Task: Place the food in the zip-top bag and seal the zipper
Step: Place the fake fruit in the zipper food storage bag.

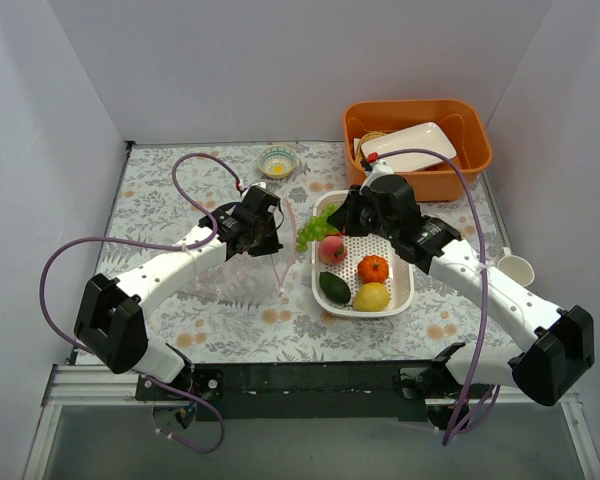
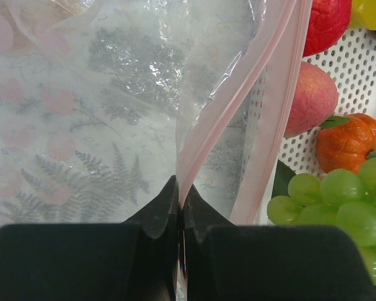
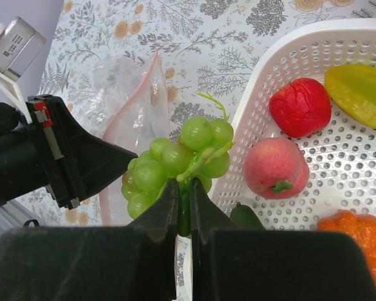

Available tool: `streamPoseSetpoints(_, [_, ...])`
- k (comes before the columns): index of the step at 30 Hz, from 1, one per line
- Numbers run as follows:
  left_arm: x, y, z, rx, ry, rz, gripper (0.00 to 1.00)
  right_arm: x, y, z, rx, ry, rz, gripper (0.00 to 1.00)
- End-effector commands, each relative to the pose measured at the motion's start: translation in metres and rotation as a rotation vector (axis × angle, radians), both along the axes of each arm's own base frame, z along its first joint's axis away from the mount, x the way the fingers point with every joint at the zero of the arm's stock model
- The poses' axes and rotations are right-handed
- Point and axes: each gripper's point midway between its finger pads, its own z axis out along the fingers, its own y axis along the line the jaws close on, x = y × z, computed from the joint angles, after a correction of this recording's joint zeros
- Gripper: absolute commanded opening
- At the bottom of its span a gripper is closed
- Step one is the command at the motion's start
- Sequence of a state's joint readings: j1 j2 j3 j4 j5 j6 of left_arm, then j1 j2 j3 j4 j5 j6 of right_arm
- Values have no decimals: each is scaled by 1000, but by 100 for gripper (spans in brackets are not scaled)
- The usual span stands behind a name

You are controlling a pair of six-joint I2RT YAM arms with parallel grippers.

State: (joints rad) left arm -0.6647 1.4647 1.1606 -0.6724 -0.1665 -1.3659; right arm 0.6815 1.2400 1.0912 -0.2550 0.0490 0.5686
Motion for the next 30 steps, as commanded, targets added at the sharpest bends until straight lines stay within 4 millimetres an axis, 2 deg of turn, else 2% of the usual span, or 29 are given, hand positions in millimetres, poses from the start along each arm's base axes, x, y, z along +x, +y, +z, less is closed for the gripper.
streamPoseSetpoints(1, [3,-4,17,-38,-28,-3,0,9,16,47,90,-120,22,8])
streamPoseSetpoints(5, [5,-4,14,-2,-39,-11,0,10,23,37,82,-99,39,8])
streamPoseSetpoints(10, [6,0,6,37,-23,1,0,11,27,41,88,-111,39,8])
streamPoseSetpoints(23, [4,-6,17,-5,-41,-22,0,19,55,-15,-8,-7,101,8])
streamPoseSetpoints(26, [1,-4,14,6,-34,-25,0,18,63,-23,-35,-1,129,8])
streamPoseSetpoints(28, [0,-3,15,4,-36,-24,0,17,70,-20,-44,-8,151,8])
streamPoseSetpoints(30, [0,-2,16,5,-38,-25,0,17,75,-28,-88,-5,172,8])
